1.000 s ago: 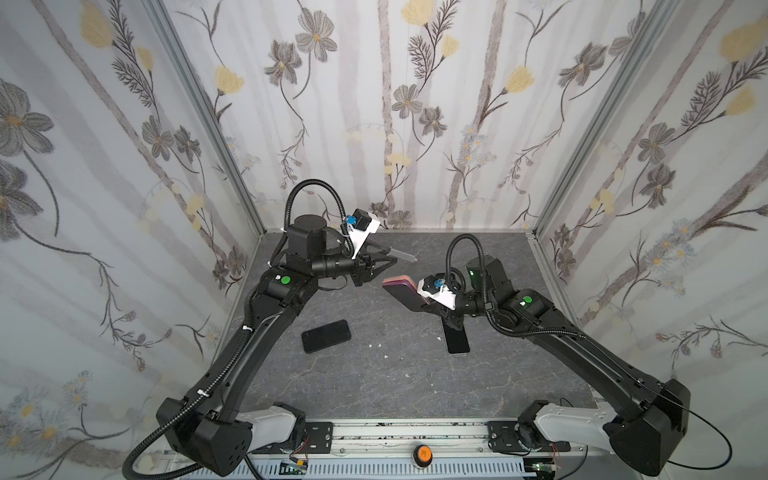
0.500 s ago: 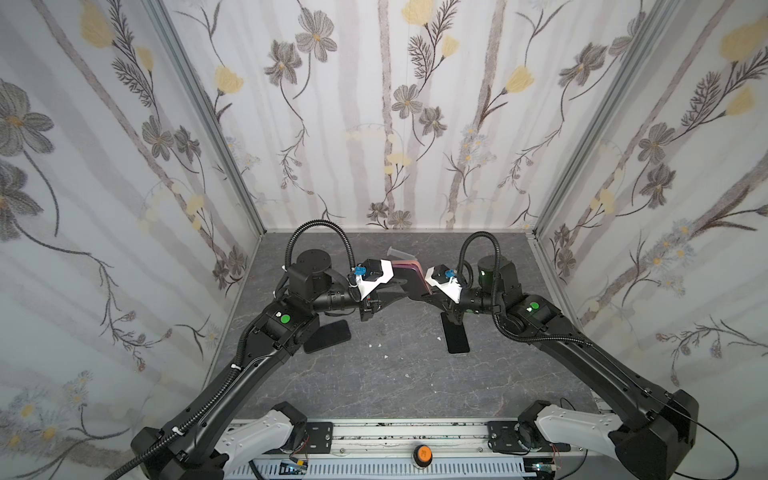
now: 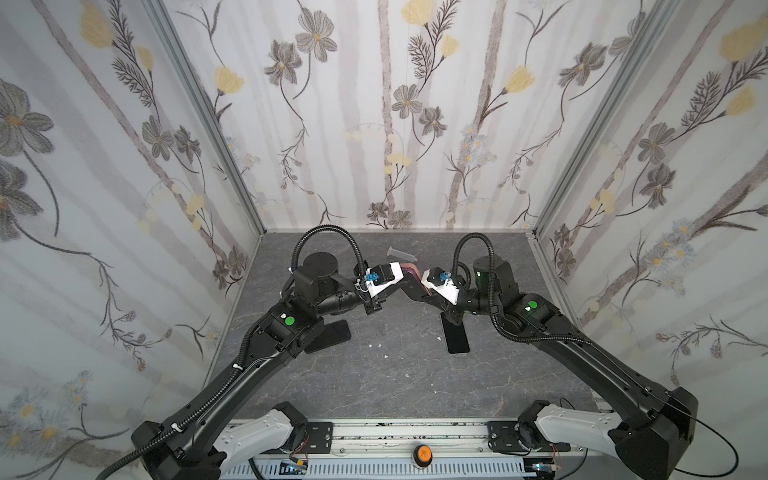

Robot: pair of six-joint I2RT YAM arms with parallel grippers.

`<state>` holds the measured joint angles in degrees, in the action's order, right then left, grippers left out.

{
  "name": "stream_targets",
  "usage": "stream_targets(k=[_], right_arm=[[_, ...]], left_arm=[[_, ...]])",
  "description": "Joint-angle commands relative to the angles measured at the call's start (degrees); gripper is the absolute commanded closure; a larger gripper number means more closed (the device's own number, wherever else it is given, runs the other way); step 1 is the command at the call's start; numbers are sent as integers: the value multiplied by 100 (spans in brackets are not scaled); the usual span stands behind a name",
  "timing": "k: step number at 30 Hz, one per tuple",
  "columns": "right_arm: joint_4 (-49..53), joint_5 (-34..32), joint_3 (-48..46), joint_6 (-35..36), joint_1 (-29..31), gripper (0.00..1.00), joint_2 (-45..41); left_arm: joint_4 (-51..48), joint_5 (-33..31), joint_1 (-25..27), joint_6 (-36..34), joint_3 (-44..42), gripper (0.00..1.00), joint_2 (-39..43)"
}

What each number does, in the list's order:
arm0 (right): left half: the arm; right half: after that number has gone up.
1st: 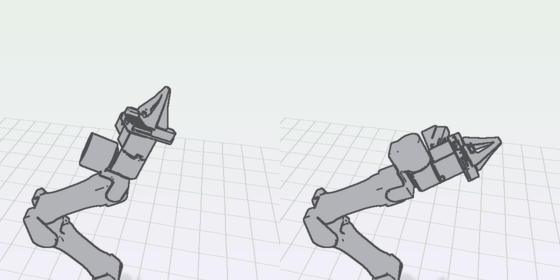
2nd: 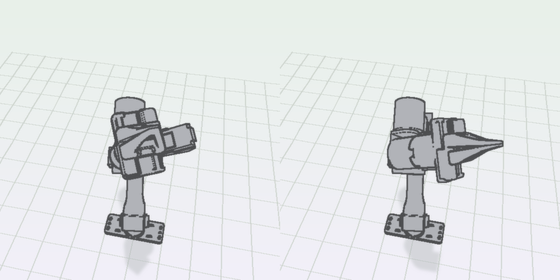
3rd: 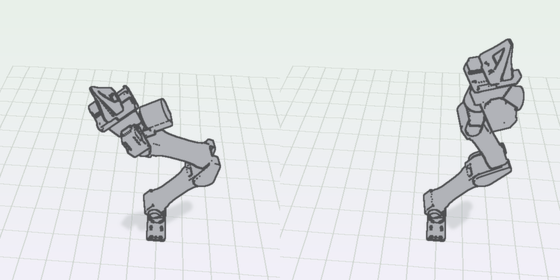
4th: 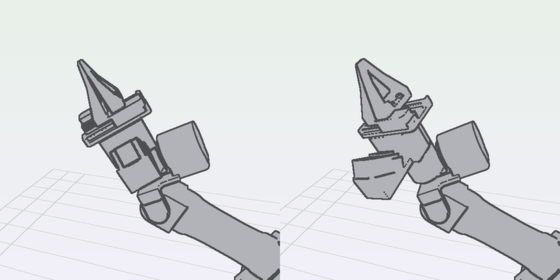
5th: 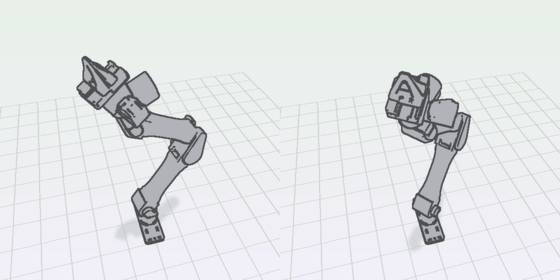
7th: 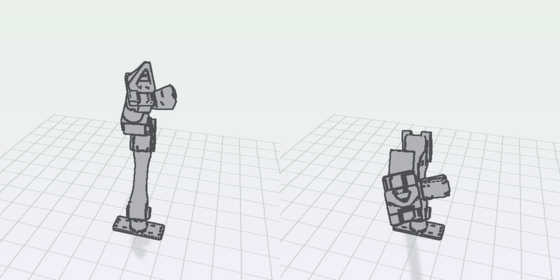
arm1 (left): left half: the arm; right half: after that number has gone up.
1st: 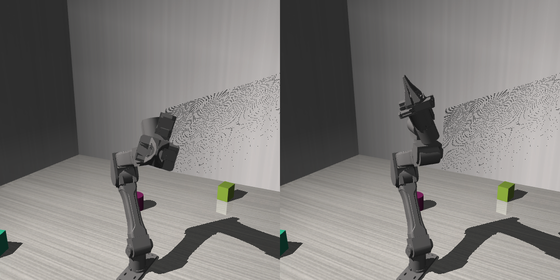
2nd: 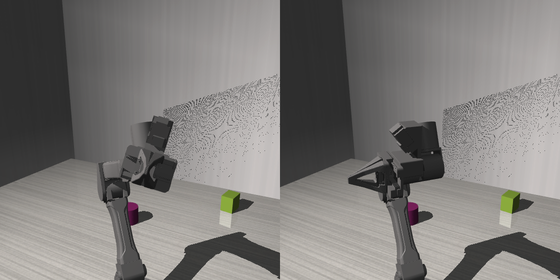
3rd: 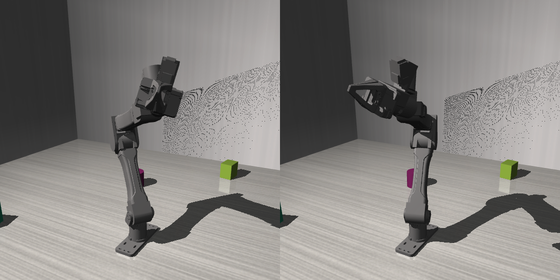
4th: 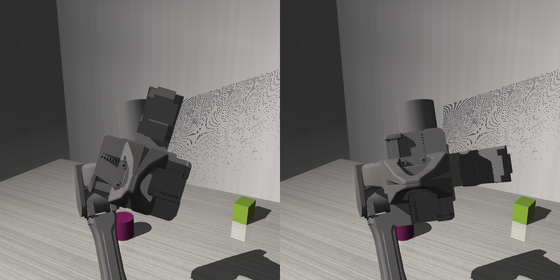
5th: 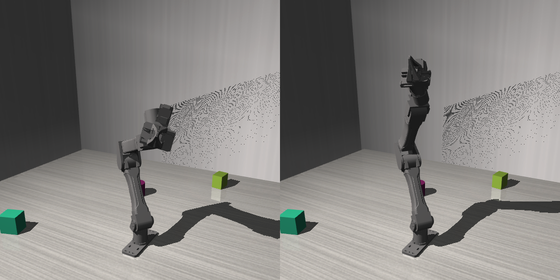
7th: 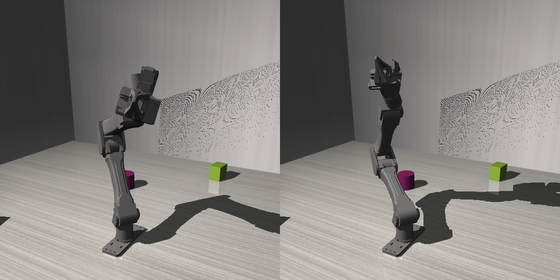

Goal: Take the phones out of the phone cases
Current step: 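Hold the purple phone with right gripper while left keeps peeling the case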

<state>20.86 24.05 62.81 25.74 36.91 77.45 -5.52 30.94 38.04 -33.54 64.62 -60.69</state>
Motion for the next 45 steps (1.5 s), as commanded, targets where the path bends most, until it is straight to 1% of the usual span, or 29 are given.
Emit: stream_targets(k=[1, 20, 35, 40, 45], right_arm=[[-206, 94, 108, 72, 27, 100, 51], [-157, 299, 107, 148, 124, 100, 33], [-324, 566, 20, 182, 142, 100, -150], [-379, 679, -27, 213, 144, 100, -224], [-403, 730, -75, 275, 131, 100, -316]], left_arm=[[216, -87, 10, -162, 59, 76, 4], [209, -290, 21, -258, -64, 77, -83], [200, -255, 11, -147, -289, 78, -117], [178, 53, -105, 37, -308, 78, -158], [98, 895, -449, 348, -205, 78, -263]])
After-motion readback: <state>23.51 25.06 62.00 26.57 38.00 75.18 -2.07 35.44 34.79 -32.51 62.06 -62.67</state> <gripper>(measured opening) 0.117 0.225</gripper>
